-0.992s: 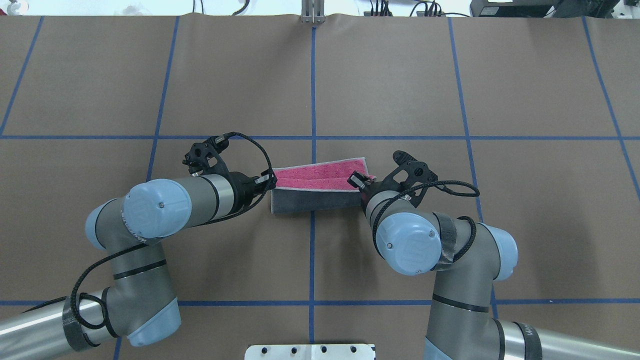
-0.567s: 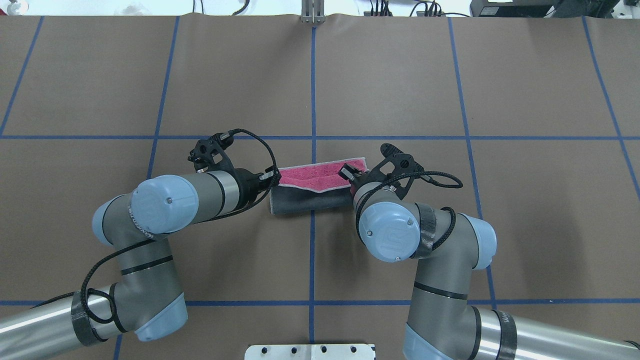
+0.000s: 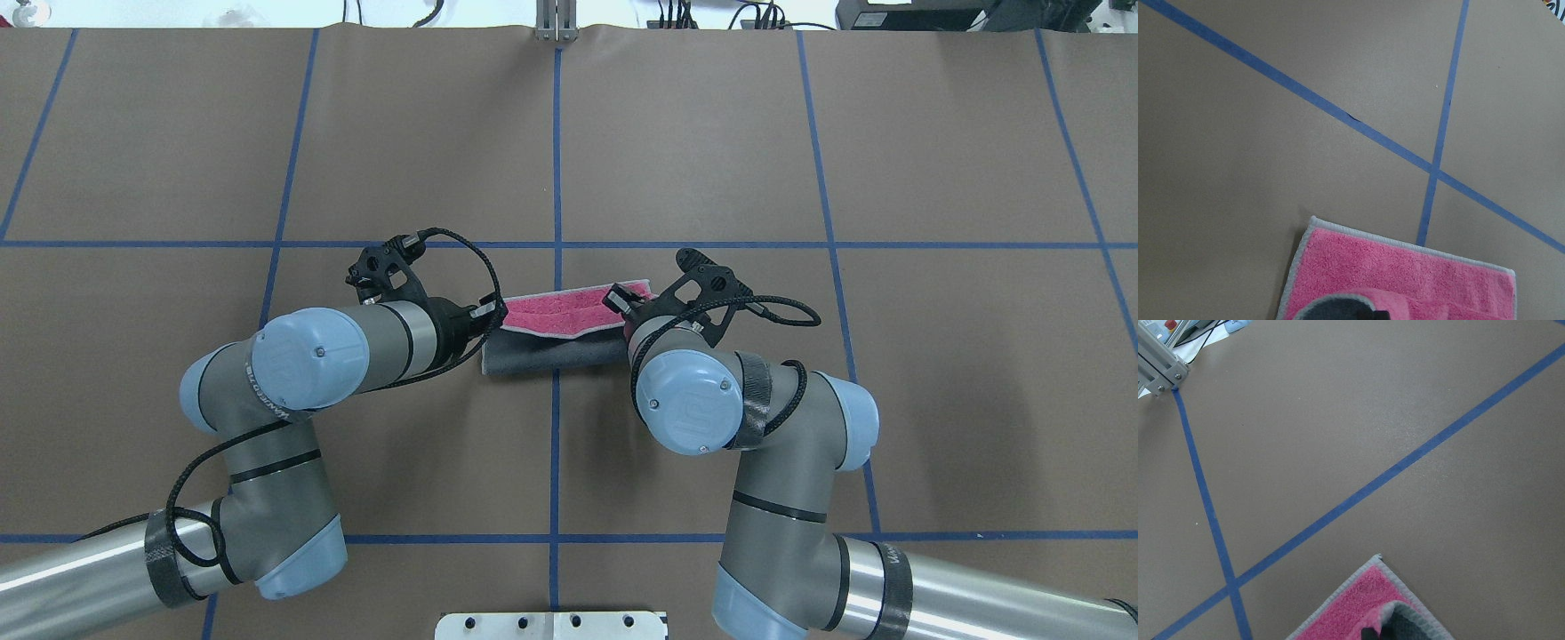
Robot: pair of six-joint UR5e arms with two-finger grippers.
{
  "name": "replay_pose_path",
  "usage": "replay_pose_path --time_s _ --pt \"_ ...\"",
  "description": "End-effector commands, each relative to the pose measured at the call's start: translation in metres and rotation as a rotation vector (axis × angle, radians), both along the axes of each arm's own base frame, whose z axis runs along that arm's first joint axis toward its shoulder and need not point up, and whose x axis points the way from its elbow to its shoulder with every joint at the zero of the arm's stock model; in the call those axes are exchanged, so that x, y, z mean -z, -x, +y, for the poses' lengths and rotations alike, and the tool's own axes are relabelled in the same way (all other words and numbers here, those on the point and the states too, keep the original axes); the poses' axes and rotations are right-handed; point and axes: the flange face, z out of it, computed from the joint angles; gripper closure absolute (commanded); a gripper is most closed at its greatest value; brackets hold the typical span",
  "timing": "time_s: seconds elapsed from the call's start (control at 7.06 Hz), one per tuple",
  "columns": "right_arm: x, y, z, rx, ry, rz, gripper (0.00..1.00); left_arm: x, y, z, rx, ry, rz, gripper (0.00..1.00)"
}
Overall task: Fold towel twice with both arms
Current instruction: 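Lay the folded edge down on the far edge and open both grippers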
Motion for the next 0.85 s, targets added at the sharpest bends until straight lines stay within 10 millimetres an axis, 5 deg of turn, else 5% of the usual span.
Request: replay_pose_path --time_s 0.0,0.28,0.42,0.57,0.71 --pt "-0.003 0.001 -0.005 -0.002 -0.005 0.001 0.95 0.000 0.000 -0.001 0.002 0.000 0.000 1.00" --pt "-0.002 -0.001 -0.007 -0.006 -0.006 -0.002 0.78 -0.004 -0.001 -0.003 0.005 0.003 -0.008 1.00" --pt "-0.002 -0.002 -0.009 -0.009 -0.006 -0.002 0.56 -0.010 -0.002 -0.007 0.011 0.008 -0.019 1.00" --pt "-0.001 -0.004 -0.012 -0.007 -0.014 0.007 0.03 -0.012 -0.002 -0.010 0.016 0.011 -0.023 1.00" --pt "0.014 -0.004 -0.021 0.017 -0.026 0.002 0.00 -0.018 -0.003 -0.013 0.020 0.016 -0.034 0.28"
